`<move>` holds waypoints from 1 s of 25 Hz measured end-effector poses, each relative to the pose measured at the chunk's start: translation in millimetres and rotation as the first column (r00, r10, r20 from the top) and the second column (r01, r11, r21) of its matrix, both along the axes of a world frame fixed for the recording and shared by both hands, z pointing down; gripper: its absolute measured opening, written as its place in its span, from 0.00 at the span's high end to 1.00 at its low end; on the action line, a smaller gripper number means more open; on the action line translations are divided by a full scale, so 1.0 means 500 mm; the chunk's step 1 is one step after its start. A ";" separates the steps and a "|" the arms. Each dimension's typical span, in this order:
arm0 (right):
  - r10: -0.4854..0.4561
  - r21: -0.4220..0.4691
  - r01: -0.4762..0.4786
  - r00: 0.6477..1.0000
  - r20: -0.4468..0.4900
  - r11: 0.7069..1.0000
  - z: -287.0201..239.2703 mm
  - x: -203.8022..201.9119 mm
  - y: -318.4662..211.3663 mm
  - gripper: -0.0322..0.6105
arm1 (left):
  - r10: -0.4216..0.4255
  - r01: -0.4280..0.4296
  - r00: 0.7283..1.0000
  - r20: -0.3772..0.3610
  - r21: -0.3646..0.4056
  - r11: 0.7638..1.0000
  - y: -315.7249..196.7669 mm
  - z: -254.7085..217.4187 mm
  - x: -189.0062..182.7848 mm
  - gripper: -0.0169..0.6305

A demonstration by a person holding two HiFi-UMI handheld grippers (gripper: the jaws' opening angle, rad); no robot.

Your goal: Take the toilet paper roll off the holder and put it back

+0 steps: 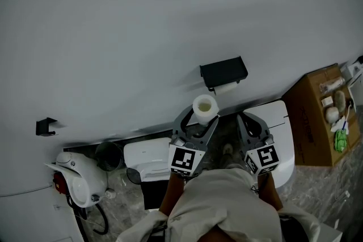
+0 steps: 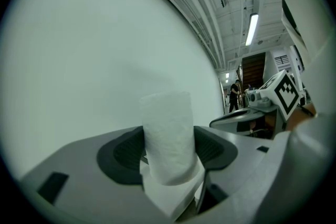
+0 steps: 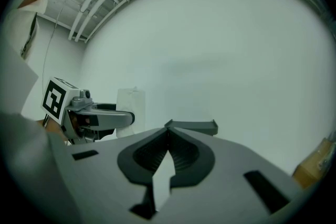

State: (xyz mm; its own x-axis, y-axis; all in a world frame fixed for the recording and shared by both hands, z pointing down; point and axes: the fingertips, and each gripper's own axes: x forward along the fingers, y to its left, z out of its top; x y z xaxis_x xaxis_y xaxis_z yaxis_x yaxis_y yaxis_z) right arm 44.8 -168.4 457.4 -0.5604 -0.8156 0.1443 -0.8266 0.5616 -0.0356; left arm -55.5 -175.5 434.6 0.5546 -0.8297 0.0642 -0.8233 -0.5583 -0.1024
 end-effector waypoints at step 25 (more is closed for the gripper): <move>-0.030 -0.009 0.031 0.999 0.012 0.999 0.001 0.031 -0.089 0.95 | -0.021 0.021 1.000 0.013 0.014 1.000 -0.083 -0.014 0.035 0.51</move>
State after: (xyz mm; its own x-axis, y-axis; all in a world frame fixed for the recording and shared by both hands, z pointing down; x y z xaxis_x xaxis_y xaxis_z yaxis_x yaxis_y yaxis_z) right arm 60.3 -213.0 457.8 -0.5866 -0.7967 0.1451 -0.8086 0.5862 -0.0505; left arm -38.1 -217.0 427.7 0.5364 -0.8418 0.0604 -0.8332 -0.5395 -0.1209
